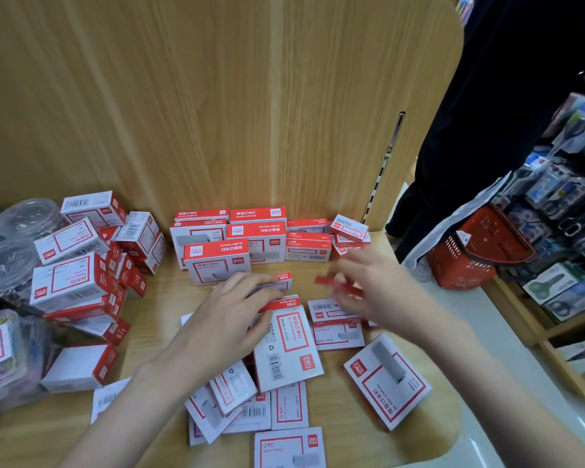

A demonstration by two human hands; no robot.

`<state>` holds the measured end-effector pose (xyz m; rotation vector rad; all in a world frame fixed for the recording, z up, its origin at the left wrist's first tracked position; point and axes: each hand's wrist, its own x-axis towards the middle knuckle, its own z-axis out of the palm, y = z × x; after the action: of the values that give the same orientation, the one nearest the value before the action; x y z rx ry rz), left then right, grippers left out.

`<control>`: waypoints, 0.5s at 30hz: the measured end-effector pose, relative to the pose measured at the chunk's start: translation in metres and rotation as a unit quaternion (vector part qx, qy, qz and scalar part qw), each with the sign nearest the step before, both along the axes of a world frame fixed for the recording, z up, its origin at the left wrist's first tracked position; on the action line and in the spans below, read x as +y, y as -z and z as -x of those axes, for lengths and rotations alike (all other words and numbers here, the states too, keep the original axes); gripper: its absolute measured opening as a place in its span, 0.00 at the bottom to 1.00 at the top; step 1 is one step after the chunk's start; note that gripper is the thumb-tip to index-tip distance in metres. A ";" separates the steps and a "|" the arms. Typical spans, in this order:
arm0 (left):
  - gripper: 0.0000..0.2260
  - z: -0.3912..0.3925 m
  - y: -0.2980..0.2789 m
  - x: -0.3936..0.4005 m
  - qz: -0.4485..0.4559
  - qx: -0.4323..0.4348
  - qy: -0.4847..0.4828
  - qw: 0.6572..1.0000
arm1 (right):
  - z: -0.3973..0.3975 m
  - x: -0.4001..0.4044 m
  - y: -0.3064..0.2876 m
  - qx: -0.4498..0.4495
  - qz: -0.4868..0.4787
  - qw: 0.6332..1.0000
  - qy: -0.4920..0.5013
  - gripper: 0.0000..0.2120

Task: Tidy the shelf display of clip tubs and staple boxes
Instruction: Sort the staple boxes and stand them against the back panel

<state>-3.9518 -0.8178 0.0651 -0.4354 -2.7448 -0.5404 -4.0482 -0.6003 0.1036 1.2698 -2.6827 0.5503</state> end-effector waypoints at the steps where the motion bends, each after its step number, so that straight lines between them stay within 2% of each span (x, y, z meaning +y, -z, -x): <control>1: 0.16 0.000 0.000 0.000 -0.005 -0.003 -0.001 1.000 | -0.002 -0.001 0.006 -0.053 -0.019 0.998 -0.013 0.11; 3: 0.16 0.000 0.000 0.000 -0.014 -0.008 0.001 1.000 | -0.003 0.002 0.012 -0.133 -0.067 0.988 -0.029 0.17; 6: 0.17 0.000 0.000 0.000 -0.019 -0.009 0.001 1.000 | 0.002 0.007 0.013 -0.140 -0.119 0.983 -0.019 0.24; 9: 0.17 0.000 0.001 0.000 -0.024 -0.013 0.000 1.000 | 0.003 0.005 0.010 -0.115 -0.107 0.988 -0.012 0.19; 11: 0.16 0.000 0.002 -0.001 -0.031 -0.017 0.001 0.999 | 0.004 -0.001 0.008 -0.121 -0.061 0.991 0.003 0.15; 15: 0.16 0.000 0.002 -0.001 -0.033 -0.023 -0.002 0.999 | 0.012 -0.015 0.009 -0.121 -0.022 0.992 0.033 0.16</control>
<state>-3.9517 -0.8190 0.0633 -0.4062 -2.7618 -0.6470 -4.0598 -0.6156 0.0948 1.1901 -2.9367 0.6790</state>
